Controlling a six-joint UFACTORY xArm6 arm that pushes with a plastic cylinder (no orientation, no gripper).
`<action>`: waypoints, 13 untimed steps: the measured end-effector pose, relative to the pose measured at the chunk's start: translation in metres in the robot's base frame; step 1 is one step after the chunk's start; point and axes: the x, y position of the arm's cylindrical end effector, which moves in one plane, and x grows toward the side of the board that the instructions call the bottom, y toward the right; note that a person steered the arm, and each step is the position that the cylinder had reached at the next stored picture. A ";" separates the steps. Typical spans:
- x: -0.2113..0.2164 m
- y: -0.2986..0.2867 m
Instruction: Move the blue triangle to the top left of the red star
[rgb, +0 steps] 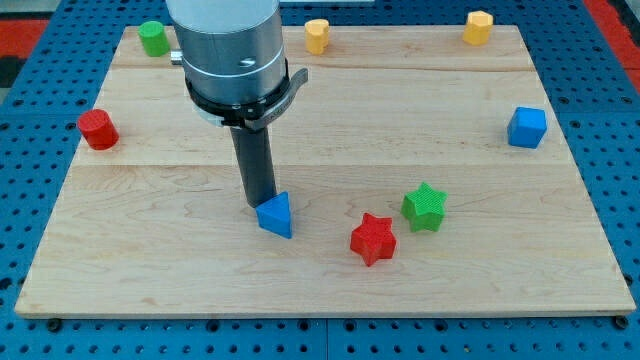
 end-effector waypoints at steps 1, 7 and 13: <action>0.006 0.004; -0.006 0.000; 0.023 -0.024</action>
